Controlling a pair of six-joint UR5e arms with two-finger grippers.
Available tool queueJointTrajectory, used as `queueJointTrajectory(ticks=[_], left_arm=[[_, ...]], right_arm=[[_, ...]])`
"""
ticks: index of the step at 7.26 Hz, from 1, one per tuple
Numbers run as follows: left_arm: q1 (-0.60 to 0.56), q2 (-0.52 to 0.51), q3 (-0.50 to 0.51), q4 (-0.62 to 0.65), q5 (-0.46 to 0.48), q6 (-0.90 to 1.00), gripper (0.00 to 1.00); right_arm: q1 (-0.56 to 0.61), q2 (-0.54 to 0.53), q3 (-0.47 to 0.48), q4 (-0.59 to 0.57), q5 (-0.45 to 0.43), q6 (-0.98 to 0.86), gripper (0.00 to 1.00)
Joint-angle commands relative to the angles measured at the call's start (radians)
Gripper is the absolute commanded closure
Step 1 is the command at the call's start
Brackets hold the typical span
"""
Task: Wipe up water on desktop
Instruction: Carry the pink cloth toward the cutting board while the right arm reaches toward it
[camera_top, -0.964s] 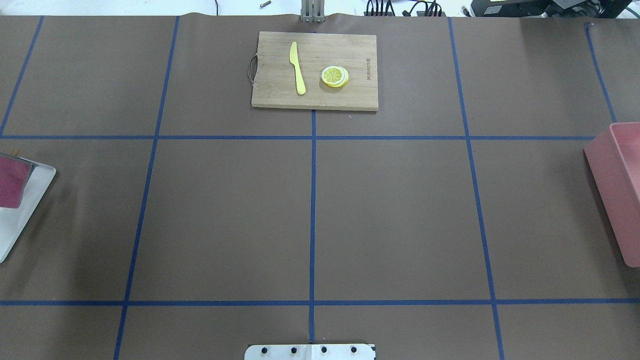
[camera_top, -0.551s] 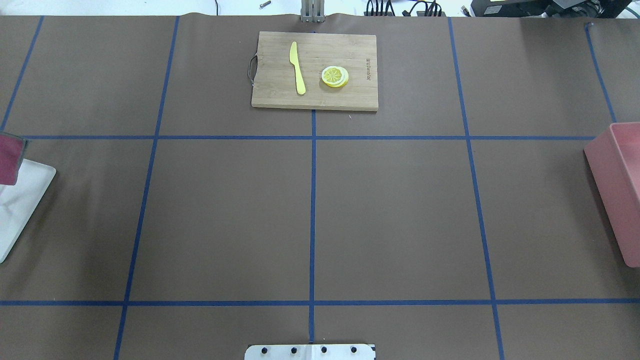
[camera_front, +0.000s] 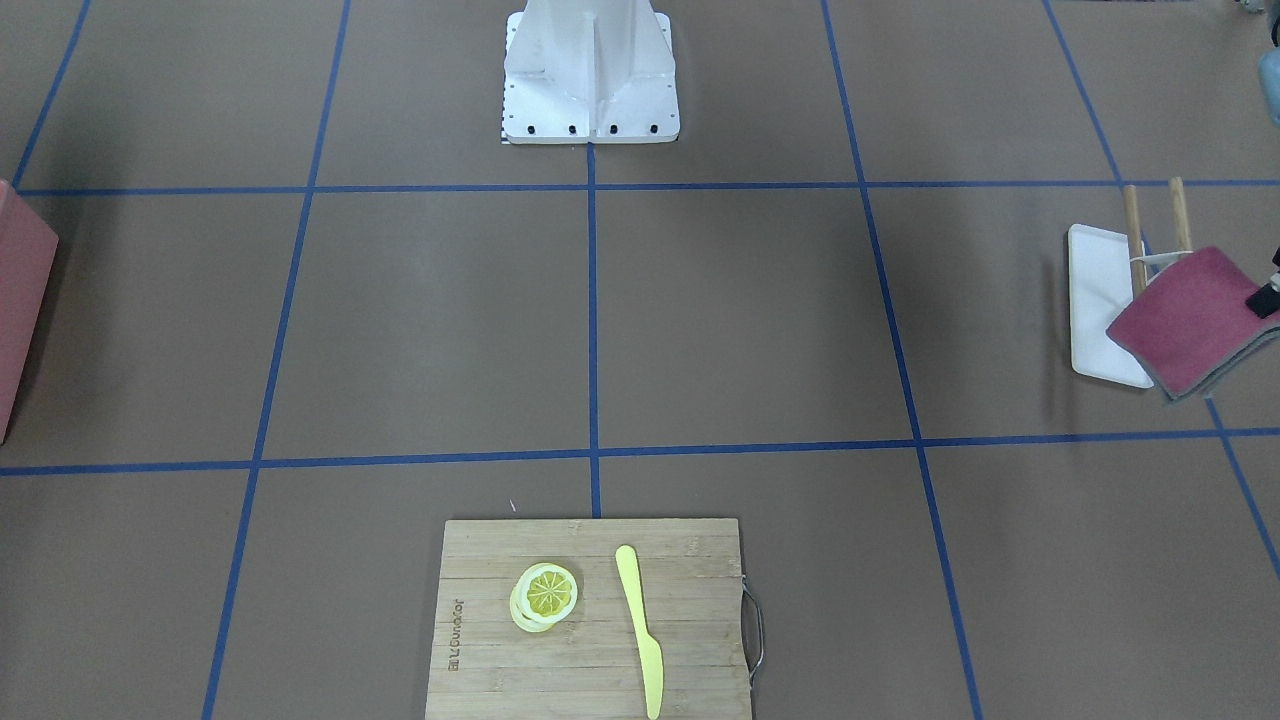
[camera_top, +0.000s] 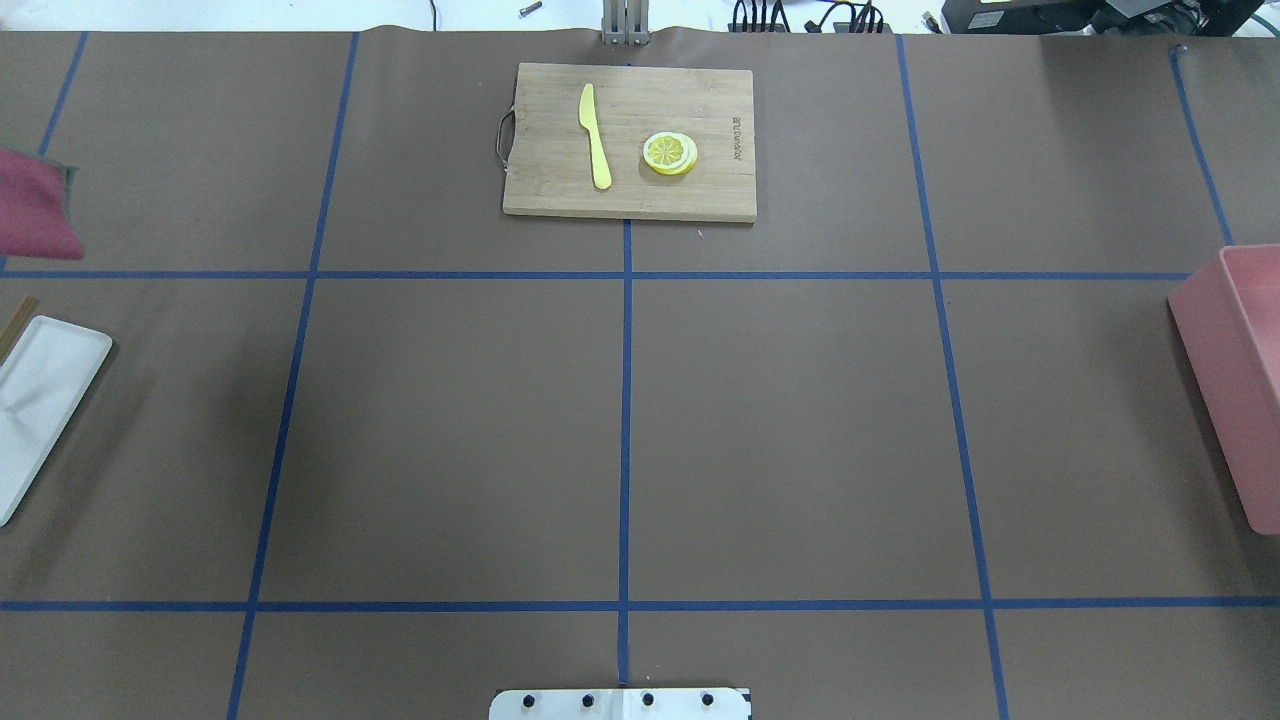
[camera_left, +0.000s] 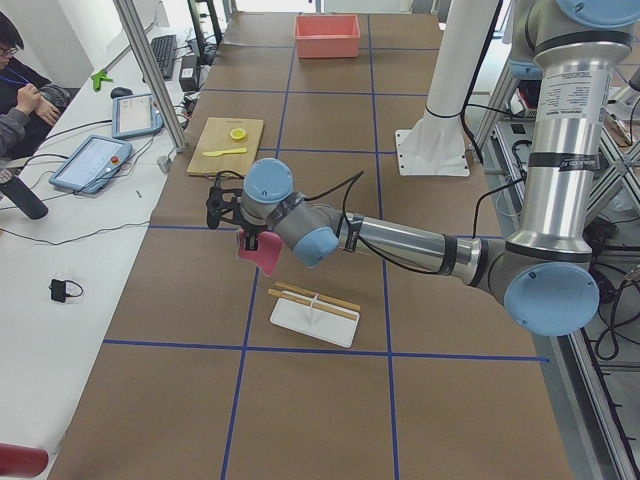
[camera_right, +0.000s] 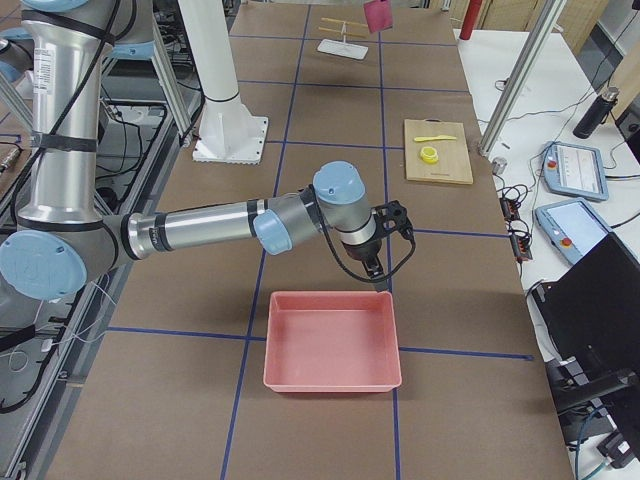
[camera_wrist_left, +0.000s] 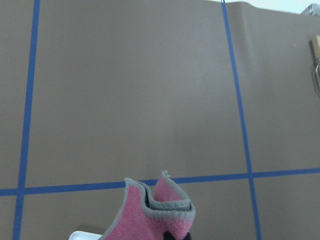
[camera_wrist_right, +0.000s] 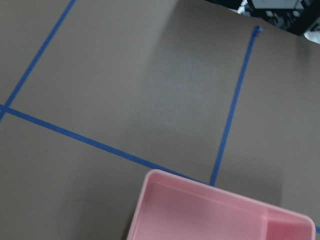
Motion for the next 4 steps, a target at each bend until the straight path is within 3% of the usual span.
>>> queueJointTrajectory(ticks=[1,4], left_arm=[[0.045,-0.063,-0.048,-0.001,0.046,-0.236,1.00],[0.223,-0.113,-0.155,-0.001,0.211,-0.554,1.00]], right_arm=[[-0.092,0.029,-0.001,0.147,0.004,0.001,0.00],[-0.233,0.112,0.000,0.294,-0.006,0.106,0.01]])
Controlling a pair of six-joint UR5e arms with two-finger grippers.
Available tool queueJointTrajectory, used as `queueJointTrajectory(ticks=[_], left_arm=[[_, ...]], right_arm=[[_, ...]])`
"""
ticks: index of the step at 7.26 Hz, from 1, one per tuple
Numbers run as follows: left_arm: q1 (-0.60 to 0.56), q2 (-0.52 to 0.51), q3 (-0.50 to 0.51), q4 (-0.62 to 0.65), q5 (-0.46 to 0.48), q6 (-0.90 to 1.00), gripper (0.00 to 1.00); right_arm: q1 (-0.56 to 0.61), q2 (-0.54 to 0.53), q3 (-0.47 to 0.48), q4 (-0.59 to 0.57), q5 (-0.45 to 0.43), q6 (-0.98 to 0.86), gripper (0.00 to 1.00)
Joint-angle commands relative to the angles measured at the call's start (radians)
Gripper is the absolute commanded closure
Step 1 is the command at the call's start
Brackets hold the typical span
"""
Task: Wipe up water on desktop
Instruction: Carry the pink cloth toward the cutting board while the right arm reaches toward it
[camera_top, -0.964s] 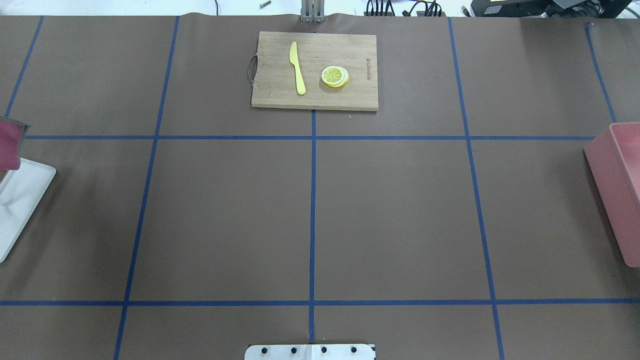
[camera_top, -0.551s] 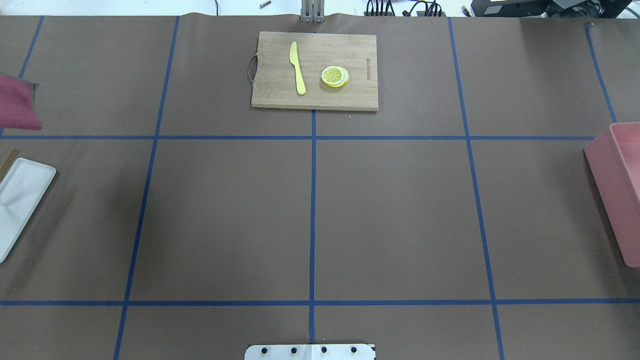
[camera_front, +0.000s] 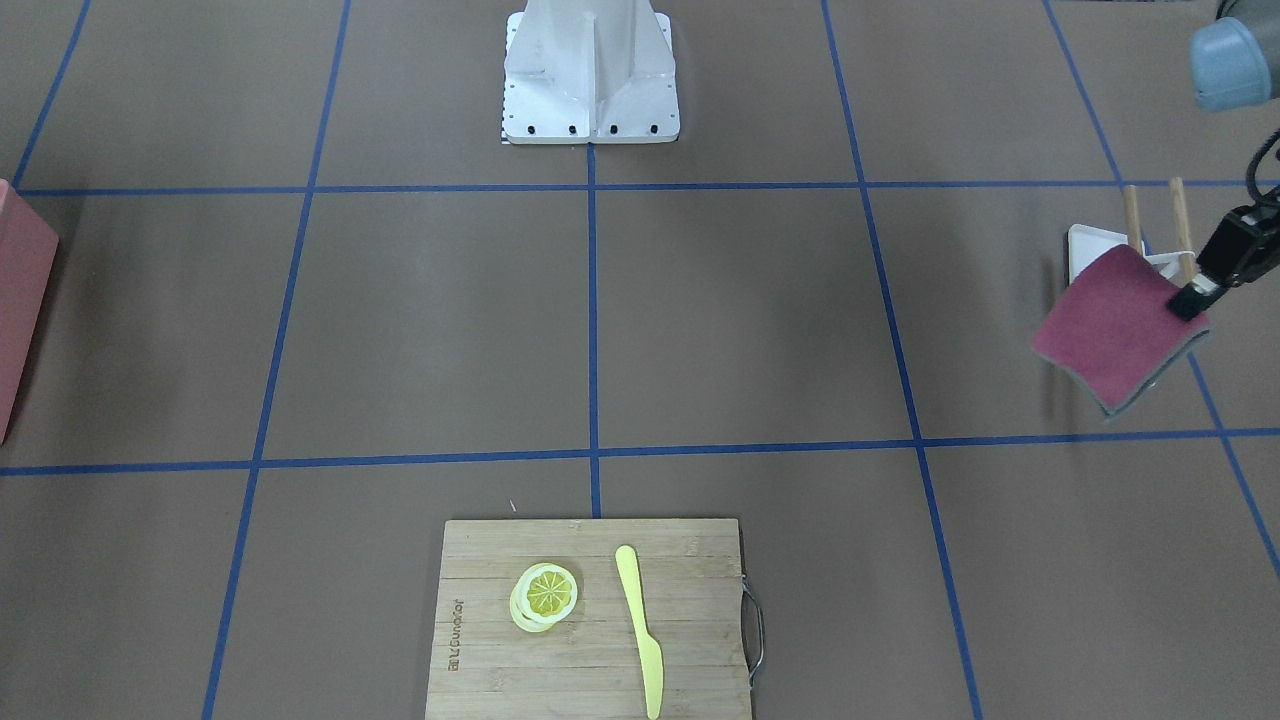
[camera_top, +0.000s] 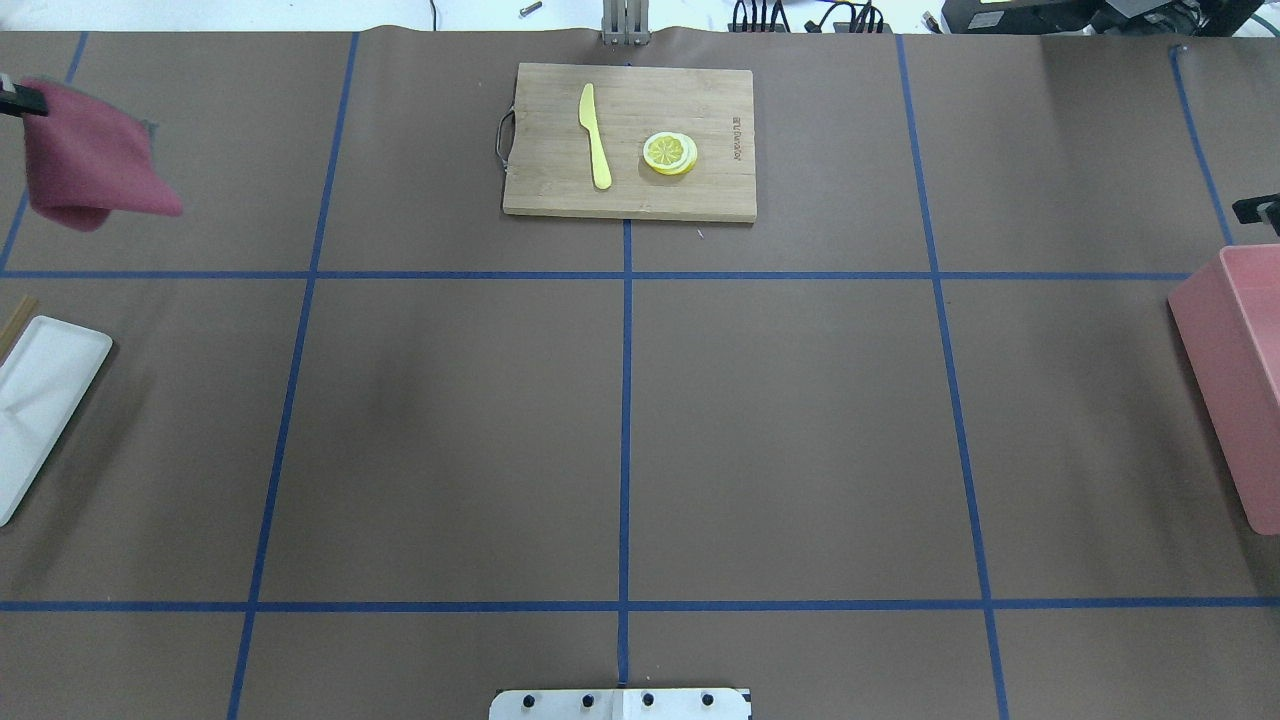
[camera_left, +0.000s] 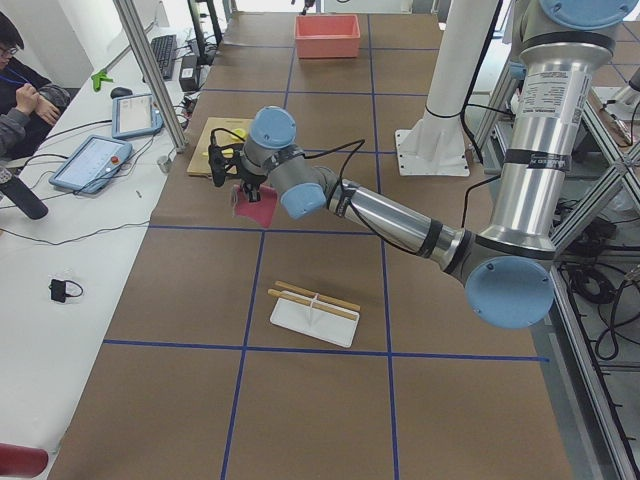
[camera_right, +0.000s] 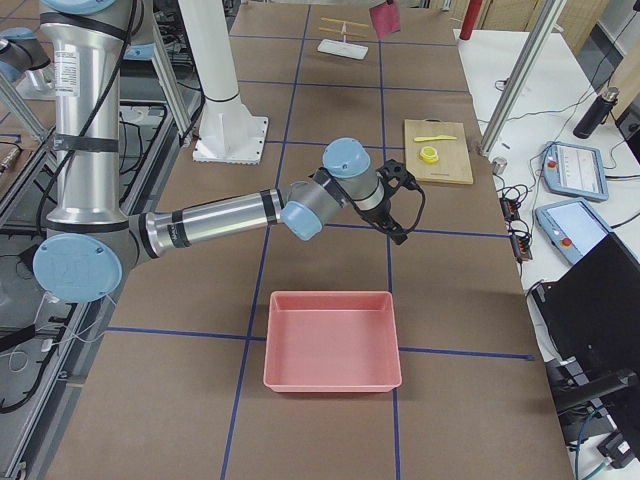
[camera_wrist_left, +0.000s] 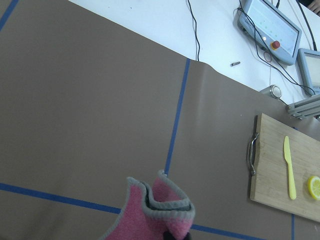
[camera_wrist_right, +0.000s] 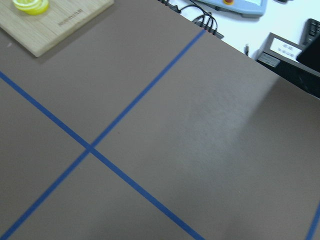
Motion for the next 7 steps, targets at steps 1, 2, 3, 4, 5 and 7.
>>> queueJointTrajectory(ticks=[1,2,3,4,5,7], left_arm=[[0.134,-0.070,-0.040,0.000,0.127,-0.217,1.00],[0.196,-0.122,-0.039,0.005,0.164,-0.279,1.00],[0.266,-0.183,-0.034,0.009,0.218,-0.381,1.00],[0.322,-0.220,-0.034,0.009,0.253,-0.432,1.00],[0.345,-0.248,-0.036,0.009,0.253,-0.472,1.00],[0.397,-0.297,-0.025,0.011,0.253,-0.563,1.00]], right_arm=[[-0.121,0.054,-0.005,0.145,-0.035,0.132,0.01],[-0.190,0.071,-0.001,0.204,-0.069,0.140,0.01],[-0.265,0.141,-0.002,0.242,-0.095,0.162,0.01],[-0.353,0.209,-0.001,0.243,-0.164,0.250,0.01],[-0.451,0.264,-0.002,0.241,-0.292,0.266,0.01],[-0.580,0.336,-0.008,0.232,-0.448,0.280,0.01]])
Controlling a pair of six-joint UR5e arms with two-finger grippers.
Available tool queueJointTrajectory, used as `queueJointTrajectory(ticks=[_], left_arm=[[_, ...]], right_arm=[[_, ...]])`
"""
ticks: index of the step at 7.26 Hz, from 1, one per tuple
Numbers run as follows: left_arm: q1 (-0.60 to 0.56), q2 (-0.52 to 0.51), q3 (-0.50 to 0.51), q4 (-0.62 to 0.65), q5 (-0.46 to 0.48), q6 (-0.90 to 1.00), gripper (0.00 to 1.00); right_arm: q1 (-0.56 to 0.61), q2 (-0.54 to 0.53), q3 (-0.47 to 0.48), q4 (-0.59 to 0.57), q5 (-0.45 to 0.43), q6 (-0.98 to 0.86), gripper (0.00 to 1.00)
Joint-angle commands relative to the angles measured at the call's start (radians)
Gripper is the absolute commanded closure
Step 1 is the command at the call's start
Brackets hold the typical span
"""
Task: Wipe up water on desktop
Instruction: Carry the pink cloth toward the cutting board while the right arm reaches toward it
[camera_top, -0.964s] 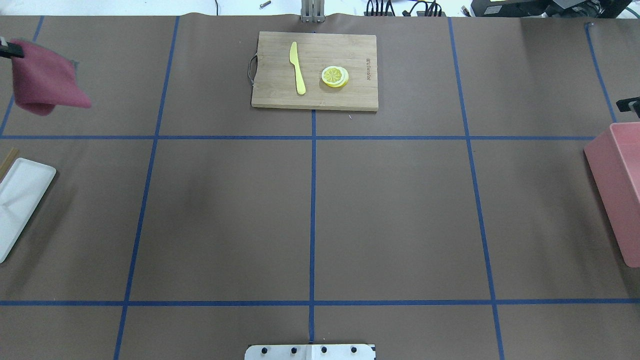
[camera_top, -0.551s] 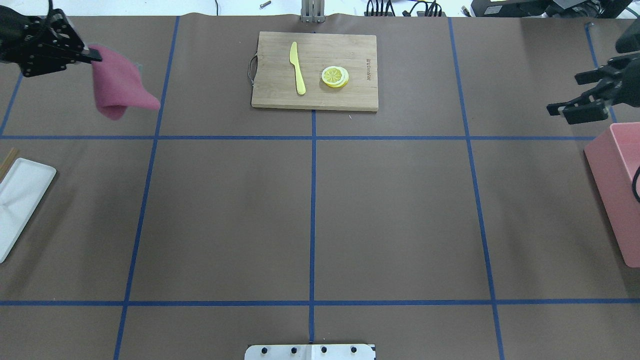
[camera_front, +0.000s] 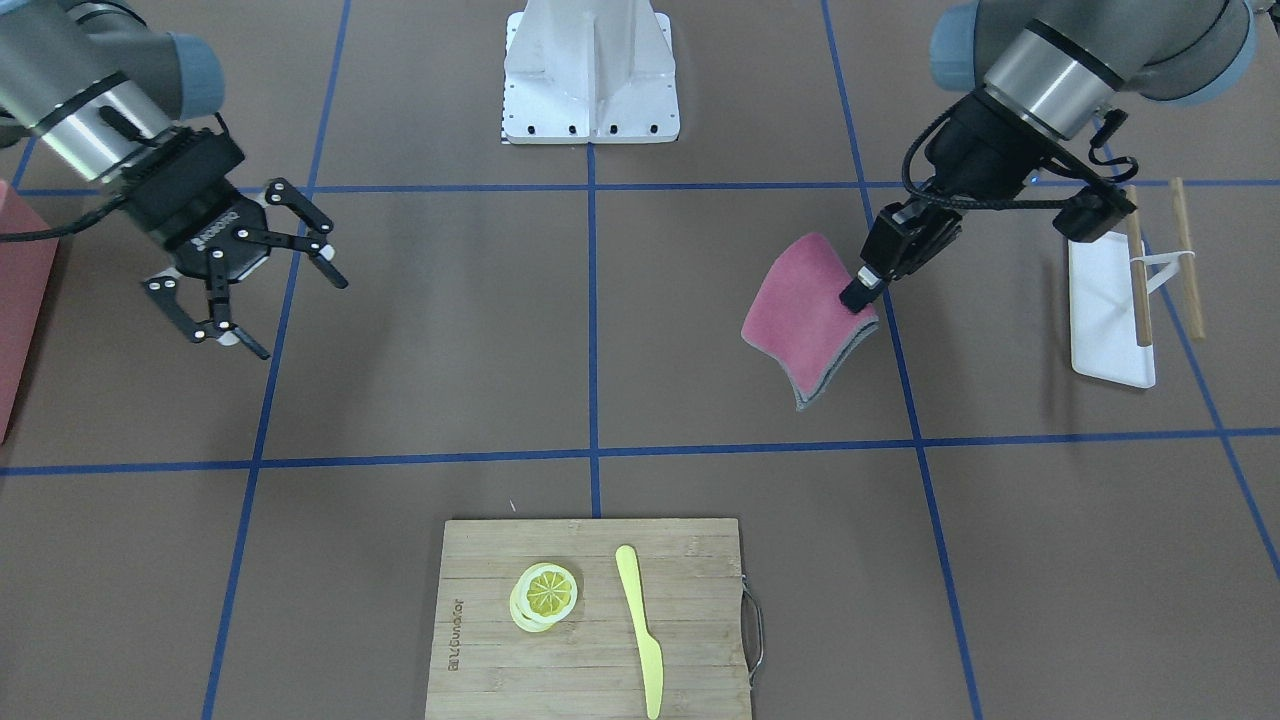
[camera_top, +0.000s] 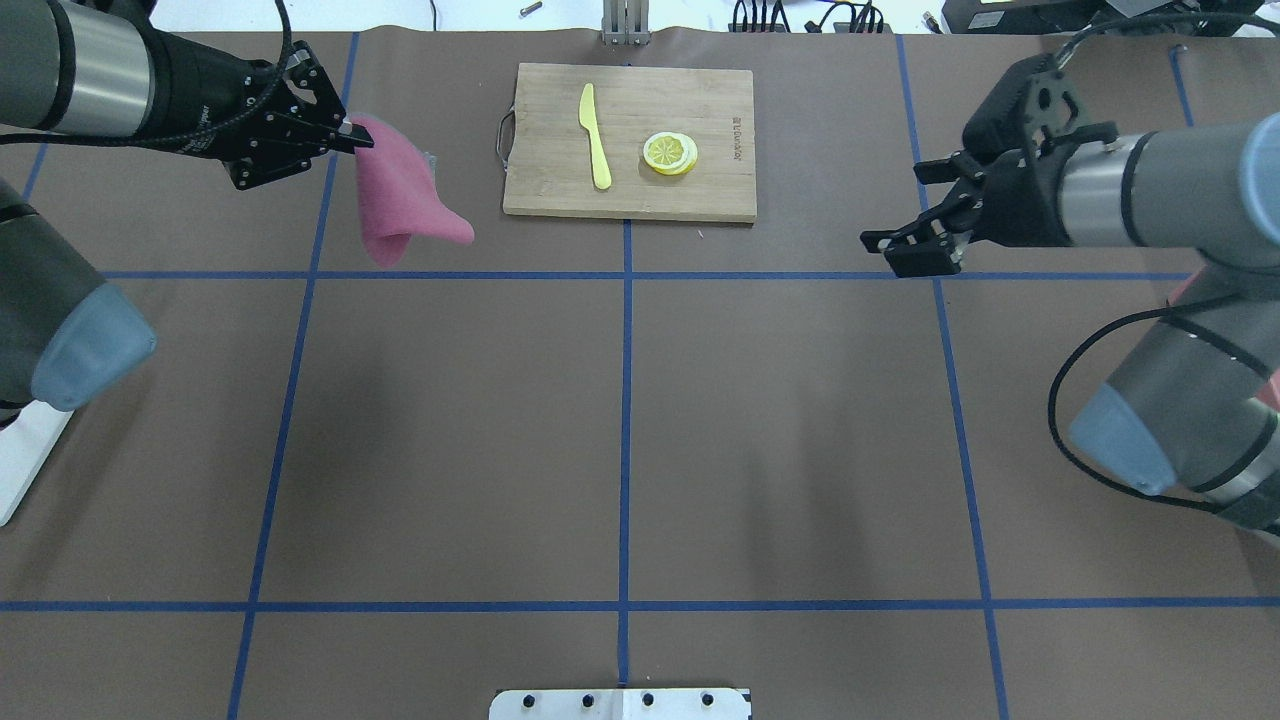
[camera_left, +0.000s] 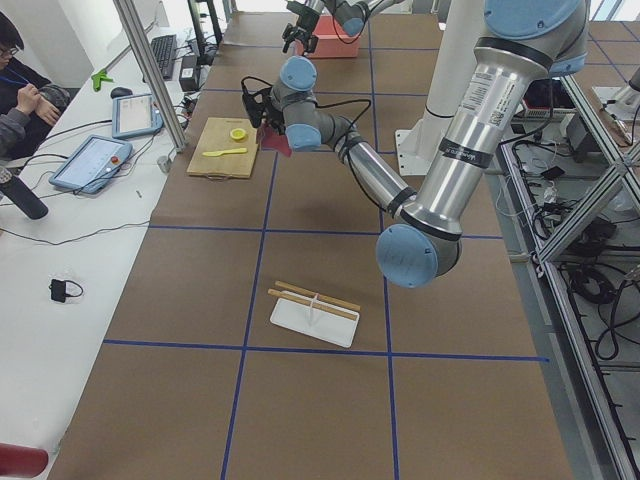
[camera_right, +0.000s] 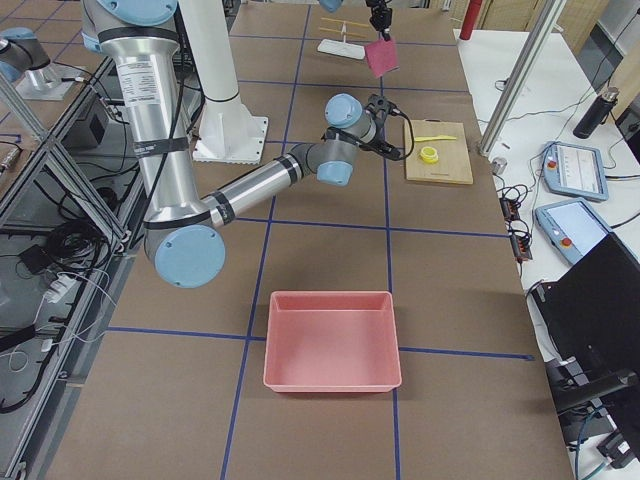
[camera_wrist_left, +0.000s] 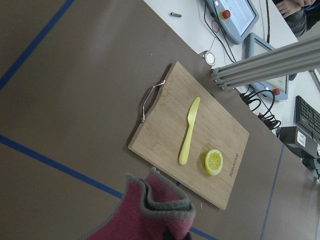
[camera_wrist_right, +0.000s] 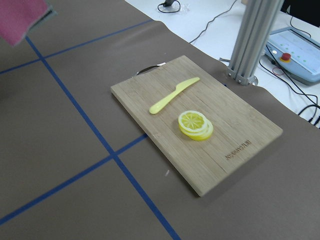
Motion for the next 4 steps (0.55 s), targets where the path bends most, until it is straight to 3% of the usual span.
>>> queueJointTrajectory(ticks=[1,2,4], left_arm=[[0.091,-0.101,0.025,0.030,0.002,-0.105,1.00],[0.126,-0.172,0.028,0.087,0.007,-0.152,1.00],[0.185,-0.215,0.030,0.096,0.077,-0.200,1.00]], right_arm=[[-0.132,0.070,-0.004,-0.005,-0.158,0.014,0.01],[-0.182,0.101,-0.008,-0.007,-0.227,0.014,0.01],[-0.267,0.111,-0.010,-0.005,-0.339,0.014,0.01]])
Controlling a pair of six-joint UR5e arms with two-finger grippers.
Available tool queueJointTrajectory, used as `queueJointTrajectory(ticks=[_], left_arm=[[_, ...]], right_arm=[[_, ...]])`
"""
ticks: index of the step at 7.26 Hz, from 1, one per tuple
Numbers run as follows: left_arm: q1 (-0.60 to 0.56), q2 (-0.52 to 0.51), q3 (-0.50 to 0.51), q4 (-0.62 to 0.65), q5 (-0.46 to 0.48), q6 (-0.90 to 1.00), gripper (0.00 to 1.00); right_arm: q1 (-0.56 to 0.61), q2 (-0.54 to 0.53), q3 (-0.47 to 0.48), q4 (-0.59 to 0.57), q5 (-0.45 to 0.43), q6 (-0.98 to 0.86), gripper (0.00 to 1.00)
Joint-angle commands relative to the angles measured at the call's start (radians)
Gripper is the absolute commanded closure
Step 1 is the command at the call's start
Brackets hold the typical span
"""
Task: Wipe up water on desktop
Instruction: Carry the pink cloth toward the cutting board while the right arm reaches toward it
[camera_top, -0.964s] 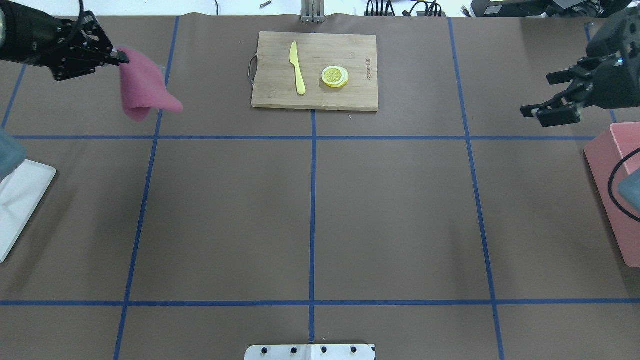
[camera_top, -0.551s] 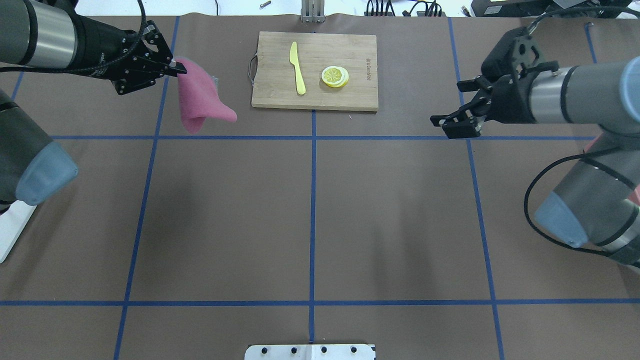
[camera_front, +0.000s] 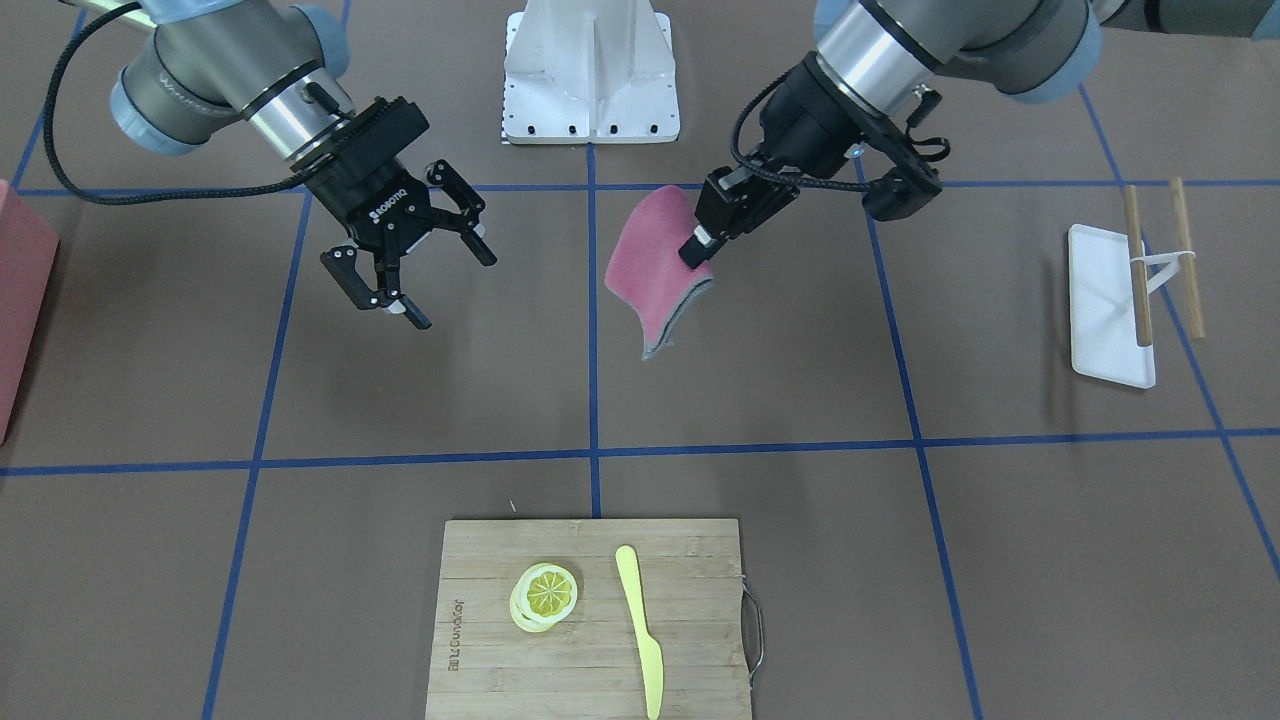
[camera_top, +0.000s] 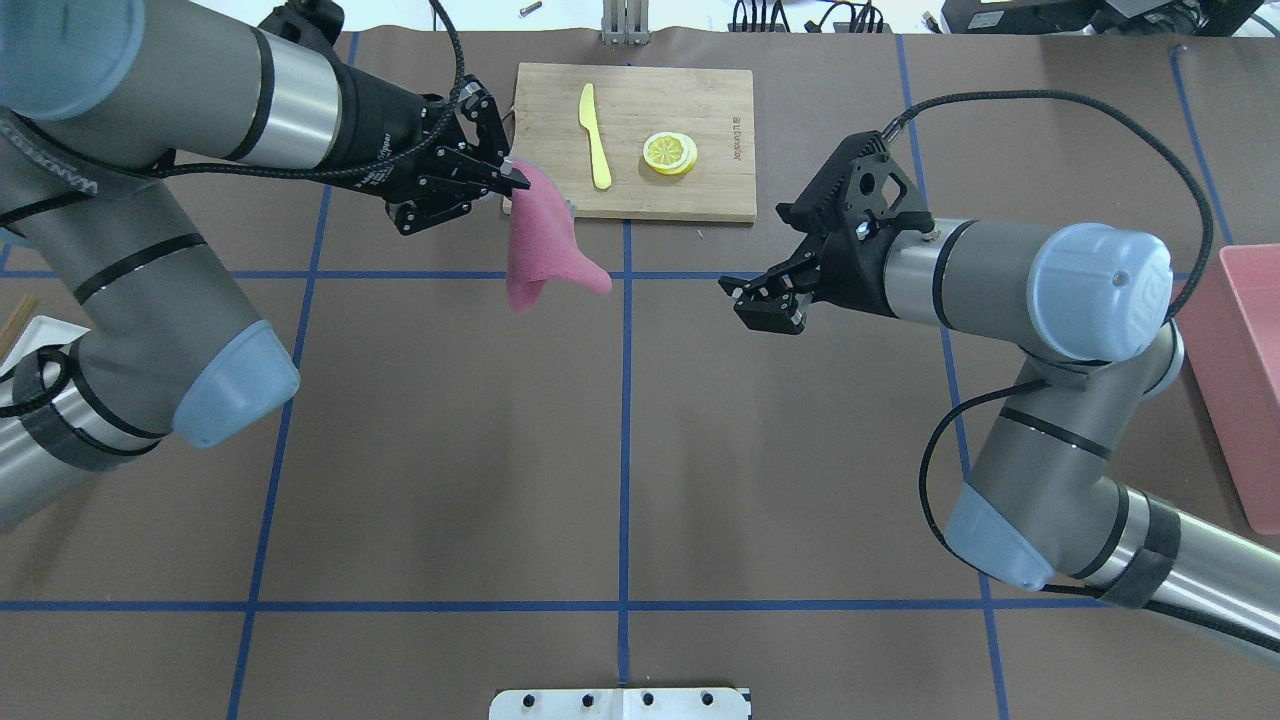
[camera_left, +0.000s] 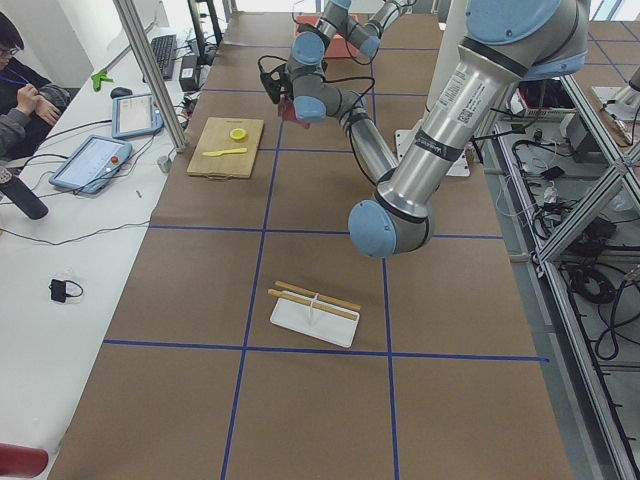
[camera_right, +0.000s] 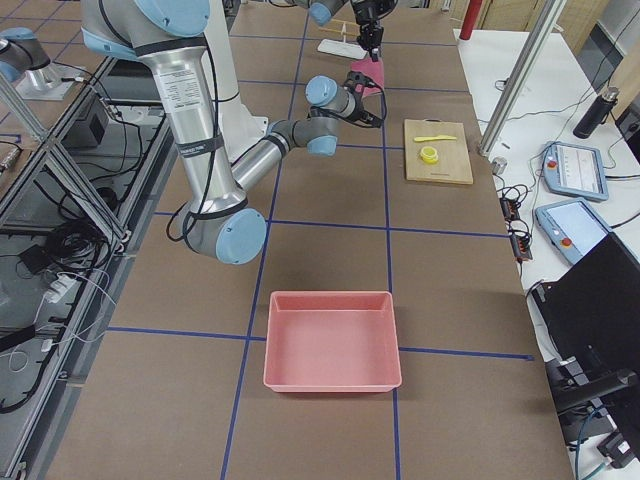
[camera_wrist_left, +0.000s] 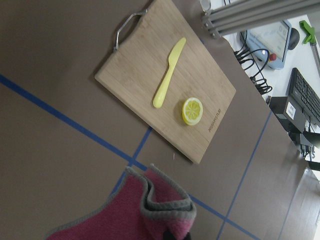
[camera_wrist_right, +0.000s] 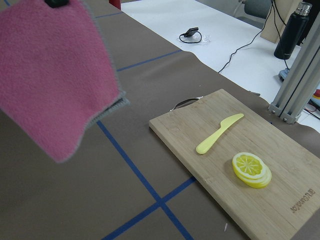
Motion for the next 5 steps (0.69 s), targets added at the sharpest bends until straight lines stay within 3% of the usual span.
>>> queueJointTrajectory(ticks=[1,5], left_arm=[[0.050,-0.041,0.002,0.010,0.048,-0.036,1.00],[0.060,-0.060,0.005,0.010,0.051,-0.059,1.00]], right_arm=[[-0.089,0.023,-0.002,-0.001,-0.118,-0.001,0.01],[-0.198,0.038,0.006,-0.001,-0.244,-0.001,0.01]])
